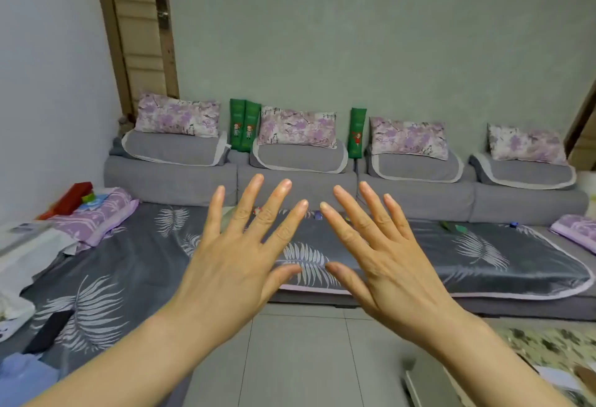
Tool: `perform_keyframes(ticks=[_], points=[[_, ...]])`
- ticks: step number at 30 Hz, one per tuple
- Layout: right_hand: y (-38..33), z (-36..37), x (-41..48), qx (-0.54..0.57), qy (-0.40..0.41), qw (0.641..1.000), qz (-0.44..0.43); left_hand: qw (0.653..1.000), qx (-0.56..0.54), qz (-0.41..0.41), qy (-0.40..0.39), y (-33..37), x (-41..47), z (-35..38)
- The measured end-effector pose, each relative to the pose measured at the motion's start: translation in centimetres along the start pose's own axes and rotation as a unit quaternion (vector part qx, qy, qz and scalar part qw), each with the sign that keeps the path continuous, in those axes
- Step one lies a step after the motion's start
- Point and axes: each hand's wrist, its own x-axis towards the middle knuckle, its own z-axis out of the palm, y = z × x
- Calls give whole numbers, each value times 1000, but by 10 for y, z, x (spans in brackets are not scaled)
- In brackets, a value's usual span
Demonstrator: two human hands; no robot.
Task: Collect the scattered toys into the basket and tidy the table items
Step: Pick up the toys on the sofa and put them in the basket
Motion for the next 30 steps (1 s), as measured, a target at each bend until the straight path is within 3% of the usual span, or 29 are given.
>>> perform_keyframes(ticks=[17, 30], points=[[134, 280, 291, 35, -22, 998, -50, 996, 62, -40, -41, -182, 204, 293], [207, 517, 514, 60, -65, 996, 11, 997, 18, -9, -68, -364, 368, 554]])
